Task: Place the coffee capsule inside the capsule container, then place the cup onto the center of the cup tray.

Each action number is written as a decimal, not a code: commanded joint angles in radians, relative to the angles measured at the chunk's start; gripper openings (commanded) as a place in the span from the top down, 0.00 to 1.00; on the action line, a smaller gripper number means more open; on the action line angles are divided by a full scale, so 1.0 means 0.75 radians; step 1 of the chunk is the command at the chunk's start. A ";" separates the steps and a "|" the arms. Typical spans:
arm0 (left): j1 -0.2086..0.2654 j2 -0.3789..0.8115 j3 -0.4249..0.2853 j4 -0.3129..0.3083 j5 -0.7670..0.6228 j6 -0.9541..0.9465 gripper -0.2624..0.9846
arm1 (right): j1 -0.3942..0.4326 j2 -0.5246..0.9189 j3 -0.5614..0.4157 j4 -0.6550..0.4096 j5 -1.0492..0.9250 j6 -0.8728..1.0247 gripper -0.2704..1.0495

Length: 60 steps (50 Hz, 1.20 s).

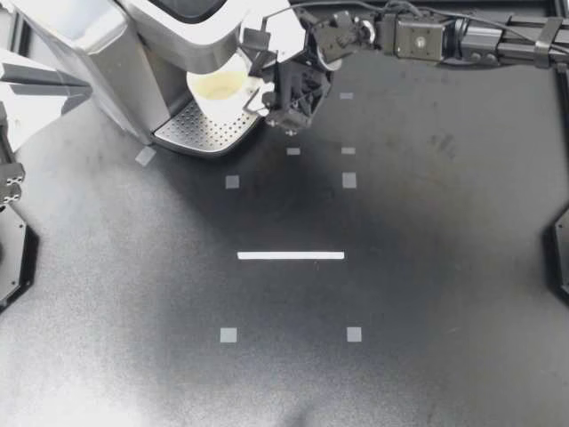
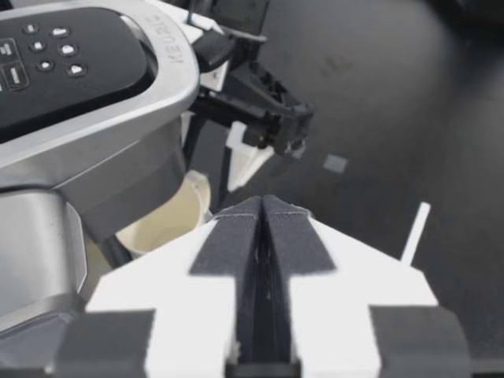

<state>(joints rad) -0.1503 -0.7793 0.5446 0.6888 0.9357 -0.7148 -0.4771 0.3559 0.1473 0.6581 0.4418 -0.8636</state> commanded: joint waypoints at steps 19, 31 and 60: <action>-0.002 -0.002 -0.012 0.025 -0.008 0.000 0.70 | -0.012 -0.162 0.108 -0.006 -0.067 0.002 0.32; 0.012 -0.035 0.008 0.202 -0.002 -0.065 0.70 | -0.012 -0.266 0.250 -0.006 -0.086 0.004 0.32; 0.329 0.131 -0.162 0.235 0.186 0.088 0.70 | 0.282 -0.751 0.612 0.057 -0.153 0.227 0.32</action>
<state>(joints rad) 0.0905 -0.7102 0.4909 0.8713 1.0707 -0.6734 -0.2961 -0.1549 0.6029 0.6949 0.3590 -0.7133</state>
